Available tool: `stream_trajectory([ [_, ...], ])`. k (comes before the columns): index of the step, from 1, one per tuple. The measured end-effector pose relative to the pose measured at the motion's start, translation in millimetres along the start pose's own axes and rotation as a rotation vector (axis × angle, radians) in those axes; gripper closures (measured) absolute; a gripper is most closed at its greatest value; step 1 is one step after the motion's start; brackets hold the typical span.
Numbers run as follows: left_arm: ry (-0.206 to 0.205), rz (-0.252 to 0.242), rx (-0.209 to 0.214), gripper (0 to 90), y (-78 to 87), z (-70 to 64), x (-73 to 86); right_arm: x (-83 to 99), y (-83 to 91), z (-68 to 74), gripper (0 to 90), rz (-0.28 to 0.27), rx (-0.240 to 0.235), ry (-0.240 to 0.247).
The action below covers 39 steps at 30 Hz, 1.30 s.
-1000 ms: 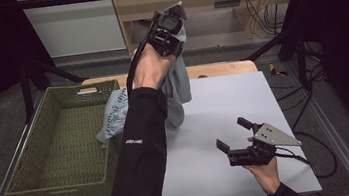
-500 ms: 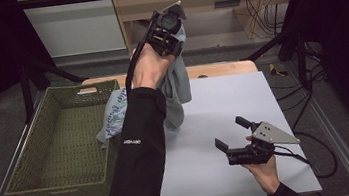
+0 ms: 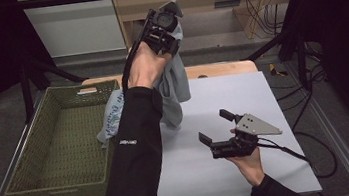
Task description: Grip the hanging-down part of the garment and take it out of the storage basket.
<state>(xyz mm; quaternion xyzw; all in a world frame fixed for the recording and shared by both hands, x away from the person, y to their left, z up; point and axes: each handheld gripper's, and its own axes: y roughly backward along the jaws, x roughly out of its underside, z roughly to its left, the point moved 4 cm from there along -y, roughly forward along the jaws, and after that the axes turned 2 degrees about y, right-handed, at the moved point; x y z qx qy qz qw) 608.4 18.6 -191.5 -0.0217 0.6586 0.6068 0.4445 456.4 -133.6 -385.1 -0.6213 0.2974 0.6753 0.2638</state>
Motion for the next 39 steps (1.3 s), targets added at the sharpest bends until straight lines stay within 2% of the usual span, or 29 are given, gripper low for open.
stream_trajectory([
  [1, 0.002, -0.006, -0.004, 81.5, 1.2, -0.2, -0.6, -4.1, -8.2, 2.0, 0.2, -0.002, -0.007, 0.011],
  [5, -0.006, 0.001, -0.002, 81.5, 3.5, 0.5, -0.6, -7.9, -19.4, 5.0, 0.2, -0.003, -0.008, 0.011],
  [6, -0.005, -0.002, -0.004, 81.5, 3.6, 0.5, -0.4, -8.2, -22.1, 4.6, 0.2, -0.003, -0.011, 0.026],
  [8, -0.003, -0.002, -0.005, 81.5, 3.7, 0.8, 0.0, -9.7, -36.0, 6.2, 0.3, 0.003, -0.01, 0.015],
  [10, -0.004, -0.001, -0.004, 81.5, 4.5, 1.6, 0.2, -9.7, -39.4, 6.2, 0.2, 0.006, -0.009, 0.02],
  [11, -0.005, -0.001, -0.007, 81.5, 5.8, 2.1, 0.4, -10.8, -49.8, 8.0, 0.3, 0.009, -0.013, 0.017],
  [12, -0.006, -0.003, -0.007, 81.6, 6.7, 2.0, 0.3, -10.9, -53.0, 7.8, 0.3, 0.009, -0.018, 0.03],
  [13, -0.005, -0.008, -0.003, 81.5, 7.7, 2.2, 0.1, -11.3, -57.4, 9.6, 0.3, 0.012, -0.026, 0.019],
  [15, -0.007, -0.006, -0.003, 81.5, 8.2, 2.3, 0.6, -11.0, -66.1, 11.4, 0.3, 0.015, -0.02, 0.034],
  [17, -0.009, -0.005, -0.002, 81.6, 8.2, 2.3, 0.9, -10.6, -69.8, 12.3, 0.3, 0.019, -0.02, 0.026],
  [18, -0.009, -0.006, -0.003, 81.5, 8.2, 2.4, 1.4, -10.1, -78.2, 12.6, 0.5, 0.016, -0.02, 0.037],
  [20, -0.008, -0.006, -0.003, 81.5, 8.4, 2.4, 1.5, -9.9, -80.8, 13.4, 0.8, 0.024, -0.017, 0.028],
  [21, -0.008, -0.006, -0.004, 81.5, 8.6, 2.3, 1.4, -8.2, -90.2, 15.6, 2.3, 0.044, -0.024, 0.022],
  [23, -0.01, -0.004, -0.006, 81.5, 8.7, 2.0, 1.2, -7.5, -94.2, 16.3, 3.2, 0.049, -0.024, 0.024],
  [26, -0.012, -0.002, -0.005, 81.5, 8.8, 1.4, 0.5, -7.3, -107.3, 19.6, 10.1, 0.045, -0.029, 0.02],
  [28, -0.014, -0.001, -0.006, 81.5, 8.6, 1.3, 0.2, -6.9, -114.2, 21.1, 13.6, 0.062, -0.026, 0.015],
  [31, -0.013, -0.001, -0.006, 81.5, 8.5, 2.1, 0.4, -7.8, -121.8, 23.2, 24.7, 0.07, -0.041, 0.02],
  [37, -0.024, 0.009, -0.005, 81.5, 10.3, 3.4, 1.4, -9.9, -127.3, 25.7, 61.3, 0.077, -0.037, 0.049],
  [39, -0.026, 0.008, -0.005, 81.5, 10.8, 3.4, 1.4, -10.8, -126.8, 25.6, 72.0, 0.084, -0.036, 0.036],
])
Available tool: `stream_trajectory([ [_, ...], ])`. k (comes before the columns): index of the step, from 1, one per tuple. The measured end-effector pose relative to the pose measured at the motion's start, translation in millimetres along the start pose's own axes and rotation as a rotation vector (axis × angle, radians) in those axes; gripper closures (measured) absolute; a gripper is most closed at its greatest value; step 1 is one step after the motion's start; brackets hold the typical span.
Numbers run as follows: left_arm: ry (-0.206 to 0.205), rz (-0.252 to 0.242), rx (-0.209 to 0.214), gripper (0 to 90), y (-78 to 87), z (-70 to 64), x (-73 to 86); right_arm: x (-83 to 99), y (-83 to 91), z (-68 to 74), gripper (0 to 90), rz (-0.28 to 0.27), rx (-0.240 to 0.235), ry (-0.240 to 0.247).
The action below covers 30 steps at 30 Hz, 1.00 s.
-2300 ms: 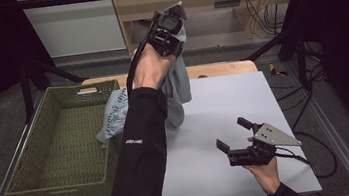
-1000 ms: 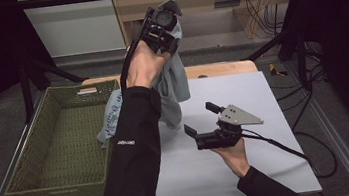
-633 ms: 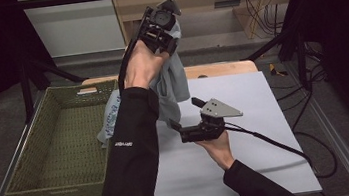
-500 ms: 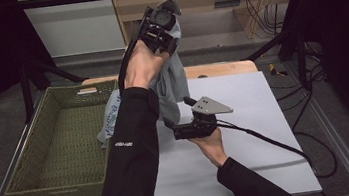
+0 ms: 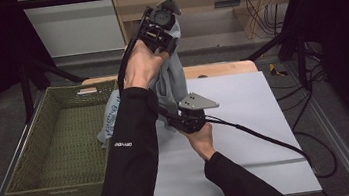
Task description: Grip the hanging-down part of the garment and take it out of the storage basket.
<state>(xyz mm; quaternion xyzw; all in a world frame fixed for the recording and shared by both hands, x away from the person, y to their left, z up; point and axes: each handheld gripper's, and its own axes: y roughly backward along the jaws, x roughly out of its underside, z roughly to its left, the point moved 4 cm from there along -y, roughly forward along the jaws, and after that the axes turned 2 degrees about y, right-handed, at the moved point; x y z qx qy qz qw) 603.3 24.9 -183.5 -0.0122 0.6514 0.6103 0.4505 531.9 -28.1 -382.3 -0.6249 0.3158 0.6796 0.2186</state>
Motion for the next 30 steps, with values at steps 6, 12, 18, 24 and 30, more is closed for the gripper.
stream_trajectory([
  [6, 0.012, -0.012, -0.005, 81.5, -0.4, -0.5, -0.6, -2.4, 6.4, -0.4, 88.0, 0.01, -0.019, 0.017],
  [12, -0.001, 0.005, -0.009, 81.6, 0.3, 0.1, -0.1, -1.9, 24.9, -7.2, 88.4, 0.003, -0.039, -0.001],
  [18, 0.001, 0.002, -0.014, 81.6, -2.6, -3.6, -1.9, -2.3, 52.0, -25.3, 88.6, -0.015, -0.018, 0.014],
  [24, -0.005, 0.003, -0.01, 81.5, -4.5, -7.6, -2.9, -5.1, 81.7, -46.6, 88.7, -0.019, 0.035, 0.056],
  [30, -0.013, 0.001, -0.005, 81.5, -4.6, -12.4, -3.9, -11.7, 102.4, -66.6, 88.7, -0.019, 0.099, 0.09],
])
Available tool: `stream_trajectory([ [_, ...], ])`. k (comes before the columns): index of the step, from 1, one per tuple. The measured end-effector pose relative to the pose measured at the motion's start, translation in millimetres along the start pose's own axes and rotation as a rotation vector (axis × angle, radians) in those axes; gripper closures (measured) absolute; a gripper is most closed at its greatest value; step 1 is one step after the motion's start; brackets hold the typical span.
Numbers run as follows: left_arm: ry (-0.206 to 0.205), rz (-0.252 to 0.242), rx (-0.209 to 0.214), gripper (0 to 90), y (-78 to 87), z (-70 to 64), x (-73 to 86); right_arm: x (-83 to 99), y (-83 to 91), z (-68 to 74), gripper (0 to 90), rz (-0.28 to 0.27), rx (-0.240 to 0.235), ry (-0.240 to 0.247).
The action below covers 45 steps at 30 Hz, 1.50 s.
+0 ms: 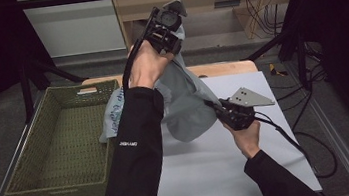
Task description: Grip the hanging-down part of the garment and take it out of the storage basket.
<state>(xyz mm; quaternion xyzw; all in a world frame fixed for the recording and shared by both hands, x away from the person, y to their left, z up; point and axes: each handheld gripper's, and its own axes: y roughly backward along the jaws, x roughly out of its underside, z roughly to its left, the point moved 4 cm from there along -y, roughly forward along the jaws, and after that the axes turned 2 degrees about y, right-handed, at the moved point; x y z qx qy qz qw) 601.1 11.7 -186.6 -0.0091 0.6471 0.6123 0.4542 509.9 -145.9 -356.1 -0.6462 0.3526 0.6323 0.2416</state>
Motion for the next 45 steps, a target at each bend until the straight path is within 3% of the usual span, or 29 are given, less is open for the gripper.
stream_trajectory([
  [6, -0.006, -0.004, 0.01, 81.5, 1.8, -2.0, -0.6, -7.9, 12.9, -16.6, 88.7, -0.012, 0.052, -0.036],
  [8, -0.006, -0.008, 0.014, 81.5, 1.8, -3.6, -1.4, -13.6, 18.8, -25.0, 88.7, -0.02, 0.083, -0.029],
  [15, -0.021, -0.015, 0.029, 81.5, 2.4, -11.0, -5.9, -20.5, 28.0, -35.1, 88.7, -0.031, 0.157, -0.029],
  [16, -0.015, -0.025, 0.031, 81.5, 1.8, -12.2, -6.7, -20.7, 28.4, -36.8, 88.7, -0.032, 0.173, -0.007],
  [19, -0.027, -0.018, 0.036, 81.5, 3.3, -13.4, -7.4, -23.9, 32.3, -40.2, 88.7, -0.038, 0.202, -0.001],
  [23, -0.015, -0.036, 0.039, 81.5, 4.1, -15.0, -9.0, -29.9, 36.1, -43.2, 88.7, -0.061, 0.233, 0.0],
  [28, -0.025, -0.016, 0.033, 81.5, 3.4, -14.4, -8.3, -32.6, 37.0, -42.6, 88.6, -0.063, 0.226, -0.001],
  [32, -0.018, -0.026, 0.031, 81.5, 4.7, -15.3, -10.0, -25.3, 30.7, -35.4, 86.3, -0.049, 0.169, -0.001],
  [35, -0.015, -0.033, 0.025, 81.5, 6.1, -15.7, -11.0, -19.8, 28.0, -32.3, 73.0, -0.043, 0.123, -0.018],
  [36, -0.015, -0.033, 0.025, 81.5, 6.1, -15.7, -11.0, -19.8, 28.0, -32.3, 73.0, -0.043, 0.123, -0.018],
  [37, -0.015, -0.031, 0.025, 81.5, 6.5, -15.4, -11.1, -16.0, 27.5, -29.5, 51.8, -0.067, 0.114, -0.028],
  [38, -0.015, -0.031, 0.025, 81.5, 6.5, -15.4, -11.1, -16.0, 27.5, -29.5, 51.8, -0.067, 0.114, -0.028],
  [39, -0.016, -0.03, 0.026, 81.5, 6.4, -15.7, -11.2, -12.8, 28.7, -25.7, 35.8, -0.08, 0.085, -0.027],
  [40, -0.016, -0.034, 0.025, 81.5, 5.9, -16.3, -11.5, -12.8, 28.7, -25.7, 35.8, -0.08, 0.085, -0.027],
  [41, -0.022, -0.027, 0.028, 81.5, 5.7, -16.7, -11.6, -11.0, 30.1, -23.3, 28.0, -0.089, 0.097, -0.021],
  [42, -0.018, -0.031, 0.027, 81.5, 4.6, -18.2, -12.2, -7.8, 32.7, -19.9, 14.5, -0.078, 0.065, -0.029],
  [45, -0.027, -0.027, 0.026, 81.5, 1.7, -22.4, -14.3, -4.6, 39.7, -13.1, 4.4, -0.069, 0.012, -0.089],
])
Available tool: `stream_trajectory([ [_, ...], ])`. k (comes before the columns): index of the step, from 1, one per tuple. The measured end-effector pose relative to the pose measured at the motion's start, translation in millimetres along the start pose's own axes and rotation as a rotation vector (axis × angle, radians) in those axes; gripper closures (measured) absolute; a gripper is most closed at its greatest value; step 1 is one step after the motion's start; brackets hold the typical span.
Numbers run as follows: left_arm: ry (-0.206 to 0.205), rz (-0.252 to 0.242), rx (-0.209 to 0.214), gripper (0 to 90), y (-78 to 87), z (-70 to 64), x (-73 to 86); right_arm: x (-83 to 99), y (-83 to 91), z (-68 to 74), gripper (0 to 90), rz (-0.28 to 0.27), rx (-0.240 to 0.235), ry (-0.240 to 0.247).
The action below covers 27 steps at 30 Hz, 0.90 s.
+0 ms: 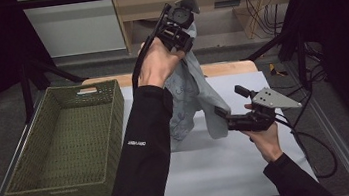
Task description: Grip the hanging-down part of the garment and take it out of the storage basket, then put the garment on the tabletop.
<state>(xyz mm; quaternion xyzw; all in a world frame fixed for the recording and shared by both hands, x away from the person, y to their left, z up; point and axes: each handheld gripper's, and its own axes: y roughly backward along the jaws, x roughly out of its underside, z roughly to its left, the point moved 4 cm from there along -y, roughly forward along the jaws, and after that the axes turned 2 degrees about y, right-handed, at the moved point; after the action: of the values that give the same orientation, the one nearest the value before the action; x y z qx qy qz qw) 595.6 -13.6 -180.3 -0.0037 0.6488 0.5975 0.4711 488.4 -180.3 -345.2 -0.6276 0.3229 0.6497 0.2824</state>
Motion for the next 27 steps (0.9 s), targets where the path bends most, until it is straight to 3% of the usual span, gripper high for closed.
stream_trajectory([
  [3, -0.008, 0.01, 0.001, 81.5, -1.2, -0.5, 0.5, 3.0, 11.6, 6.4, 0.5, -0.004, -0.023, -0.014],
  [6, -0.007, 0.01, 0.006, 81.5, -1.6, 0.7, 0.4, 7.2, 21.8, 12.0, 0.6, -0.002, -0.036, 0.009],
  [11, -0.008, 0.011, 0.005, 81.5, -2.5, 3.5, 3.8, 18.8, 29.4, 13.2, 0.5, 0.011, -0.025, -0.001],
  [13, 0.01, -0.002, 0.009, 81.5, -3.8, 2.8, 4.2, 20.4, 30.3, 13.9, 0.6, 0.015, -0.021, -0.018],
  [14, -0.001, 0.008, 0.012, 81.5, -3.7, 4.4, 5.6, 26.9, 30.1, 11.0, 0.5, 0.017, -0.012, 0.001],
  [21, 0.025, -0.001, 0.025, 81.5, -6.4, 3.9, 11.0, 38.5, 36.8, 7.4, 0.5, 0.025, -0.007, -0.03],
  [23, 0.015, 0.006, 0.023, 81.5, -8.1, 2.5, 12.1, 40.5, 39.3, 4.1, 0.5, 0.021, -0.002, -0.016],
  [27, 0.003, 0.009, 0.05, 81.4, -17.1, -2.1, 19.5, 46.7, 44.9, -1.0, 0.5, 0.024, 0.001, -0.038],
])
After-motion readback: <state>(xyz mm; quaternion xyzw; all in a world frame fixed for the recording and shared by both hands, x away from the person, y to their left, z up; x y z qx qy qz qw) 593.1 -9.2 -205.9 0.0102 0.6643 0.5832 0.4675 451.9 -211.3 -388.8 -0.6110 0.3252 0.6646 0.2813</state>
